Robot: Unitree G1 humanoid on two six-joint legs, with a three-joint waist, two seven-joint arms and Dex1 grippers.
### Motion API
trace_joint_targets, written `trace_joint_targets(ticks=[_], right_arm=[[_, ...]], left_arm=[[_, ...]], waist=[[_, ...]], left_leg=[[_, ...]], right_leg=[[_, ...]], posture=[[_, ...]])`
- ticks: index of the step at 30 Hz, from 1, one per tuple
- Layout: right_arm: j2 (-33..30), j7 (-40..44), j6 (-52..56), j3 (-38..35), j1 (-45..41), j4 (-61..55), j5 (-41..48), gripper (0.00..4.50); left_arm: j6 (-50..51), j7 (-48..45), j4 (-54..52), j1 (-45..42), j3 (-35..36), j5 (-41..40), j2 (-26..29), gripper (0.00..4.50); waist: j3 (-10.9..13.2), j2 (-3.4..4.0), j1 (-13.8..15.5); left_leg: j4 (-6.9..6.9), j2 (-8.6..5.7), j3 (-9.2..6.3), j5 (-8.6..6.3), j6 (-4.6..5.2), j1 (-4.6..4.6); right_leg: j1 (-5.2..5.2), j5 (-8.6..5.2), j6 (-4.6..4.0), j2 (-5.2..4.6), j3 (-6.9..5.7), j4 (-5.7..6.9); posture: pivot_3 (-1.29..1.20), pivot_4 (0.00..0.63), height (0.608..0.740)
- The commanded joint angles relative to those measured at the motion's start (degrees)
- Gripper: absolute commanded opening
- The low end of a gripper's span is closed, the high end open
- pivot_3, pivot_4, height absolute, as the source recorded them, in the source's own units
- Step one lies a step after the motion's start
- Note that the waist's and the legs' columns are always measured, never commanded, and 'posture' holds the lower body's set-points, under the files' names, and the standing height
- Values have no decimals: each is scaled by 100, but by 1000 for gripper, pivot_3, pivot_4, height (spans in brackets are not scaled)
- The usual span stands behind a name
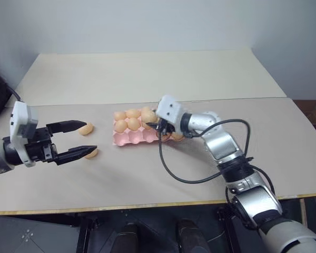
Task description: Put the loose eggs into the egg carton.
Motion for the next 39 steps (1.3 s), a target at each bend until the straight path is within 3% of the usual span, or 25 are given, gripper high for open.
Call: trace_joint_targets(ticks=[1, 3, 11, 20, 26, 31, 35, 39], right_arm=[[76, -7, 57, 337, 0, -62, -251, 1869], [52, 2, 103, 464, 65, -42, -366, 1869], [44, 73, 528, 167, 19, -680, -90, 4448], [-473, 528, 1690, -846, 29, -2333, 926, 4477], [-1701, 1387, 2394, -2125, 784, -3441, 2343, 4477], [-2554, 1822, 2245, -2974, 1901, -3822, 3062, 4477], [-2723, 1822, 1785, -3412, 2768, -3649, 3212, 4477], [-2742, 1622, 1543, -3390, 2986, -3458, 3190, 4477]], left_arm=[[44, 28, -187, 79, 240, -136, 65, 4500], [53, 49, -213, 113, 270, -146, 69, 4500], [107, 62, -242, 192, 352, -188, 98, 4500], [27, -96, 91, -18, 226, -80, 242, 4500], [48, -278, 691, 213, 558, 47, 376, 4500], [145, -334, 464, 970, 1088, 10, 261, 4500], [158, -199, 213, 1331, 1307, -12, 154, 4500], [190, -30, -36, 1466, 1333, -63, 22, 4500]], waist=[[0, 0, -14], [0, 0, -18], [0, 0, -17], [0, 0, -6], [0, -1, 66], [1, -2, 65], [1, -3, 100], [1, -3, 109]], left_leg=[[0, 1, 0, 0, 0, -2], [-1, 2, 0, 0, 0, -3], [0, 2, -1, 0, 0, 0], [0, 2, -2, 0, 0, -7], [-1, 0, -2, -1, 1, -10], [-2, 4, 1, -2, 3, -6], [-1, 3, 4, -2, 3, 10], [0, 2, 5, -2, 2, 11]], right_leg=[[-3, 0, 0, 0, 0, 0], [-7, 0, 0, 3, 0, 2], [-3, 0, 0, 2, 1, 3], [-9, 0, 0, 1, 0, 3], [-4, 0, 0, -3, -6, -9], [-2, 0, 0, -1, -4, -9], [19, -1, 1, -3, -4, -10], [21, 0, 1, -5, -4, -9]], posture=[[0, 150, 740], [0, 150, 740], [0, 150, 740], [0, 150, 740], [0, 150, 740], [0, 150, 740], [0, 150, 740], [0, 150, 740]])
